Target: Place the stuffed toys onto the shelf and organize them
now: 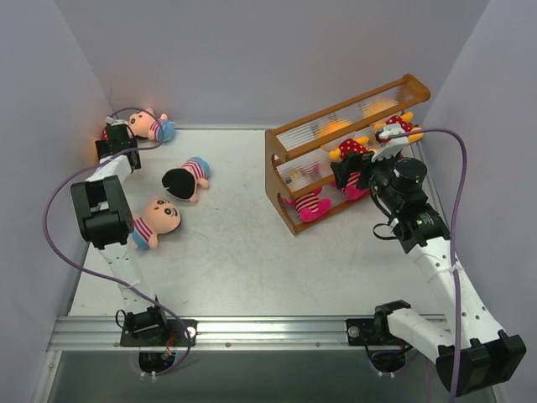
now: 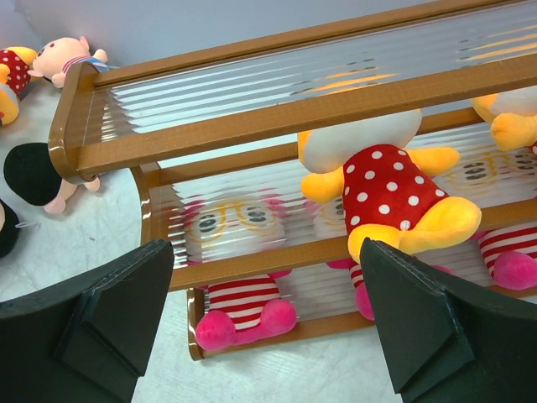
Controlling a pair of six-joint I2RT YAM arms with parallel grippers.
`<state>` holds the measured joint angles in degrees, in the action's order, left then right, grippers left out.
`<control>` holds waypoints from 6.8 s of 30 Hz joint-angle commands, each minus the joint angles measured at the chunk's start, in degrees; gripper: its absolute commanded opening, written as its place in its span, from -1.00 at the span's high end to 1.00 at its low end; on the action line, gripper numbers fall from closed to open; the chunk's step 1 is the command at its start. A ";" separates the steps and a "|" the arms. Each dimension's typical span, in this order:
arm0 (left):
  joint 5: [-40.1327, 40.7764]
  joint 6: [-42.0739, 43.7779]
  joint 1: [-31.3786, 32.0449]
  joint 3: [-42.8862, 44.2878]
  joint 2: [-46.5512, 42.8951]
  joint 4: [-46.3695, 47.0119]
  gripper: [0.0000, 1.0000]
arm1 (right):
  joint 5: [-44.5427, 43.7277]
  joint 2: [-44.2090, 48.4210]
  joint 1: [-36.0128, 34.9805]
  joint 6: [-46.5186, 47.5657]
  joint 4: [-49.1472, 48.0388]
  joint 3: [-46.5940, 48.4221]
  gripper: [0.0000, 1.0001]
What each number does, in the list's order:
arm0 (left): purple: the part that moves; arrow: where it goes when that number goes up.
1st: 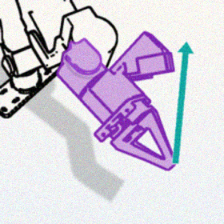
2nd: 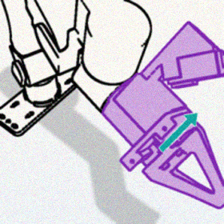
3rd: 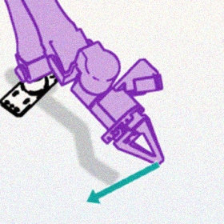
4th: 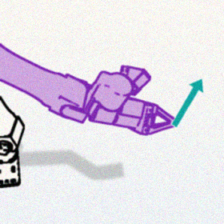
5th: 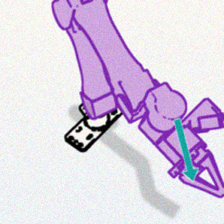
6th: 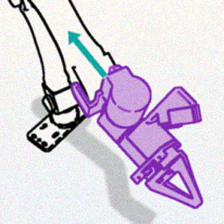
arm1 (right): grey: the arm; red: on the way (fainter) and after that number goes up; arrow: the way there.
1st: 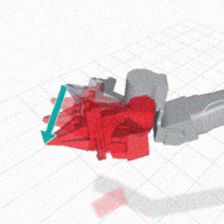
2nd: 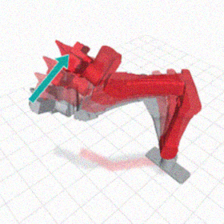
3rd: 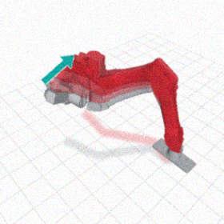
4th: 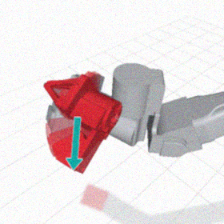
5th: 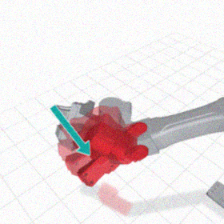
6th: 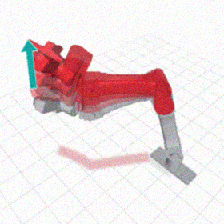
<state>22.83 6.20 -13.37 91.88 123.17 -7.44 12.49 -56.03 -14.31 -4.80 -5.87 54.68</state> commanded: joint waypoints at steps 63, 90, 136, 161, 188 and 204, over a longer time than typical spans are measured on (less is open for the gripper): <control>-9.19 -7.41 -2.45 9.47 -11.45 -16.02 0.95 | 2.18 0.13 -0.28 2.16 -3.71 -0.89 -0.99; -51.03 -31.95 4.22 -13.82 -58.12 -41.51 0.95 | 14.59 0.32 -20.91 8.49 6.31 7.37 -0.99; -61.78 -21.05 19.69 -22.97 -66.22 -46.97 -0.03 | 21.35 -32.57 -39.40 5.70 -6.44 18.62 1.00; -48.49 -21.49 22.68 -43.97 -88.63 -17.26 -0.95 | 5.61 -33.35 -36.76 -36.42 -2.22 27.15 1.00; -42.69 -24.91 28.22 -52.32 -87.93 4.80 0.33 | 10.01 -34.50 -36.85 -41.78 -10.13 23.99 0.76; -37.68 -40.90 28.22 -50.31 -87.49 -4.77 0.95 | -1.06 -24.84 -37.11 -25.54 -7.40 20.65 -0.39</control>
<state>-16.84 -27.94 14.92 39.00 35.35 -11.33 14.85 -86.17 -51.09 -36.95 -11.57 76.49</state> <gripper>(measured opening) 0.064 0.694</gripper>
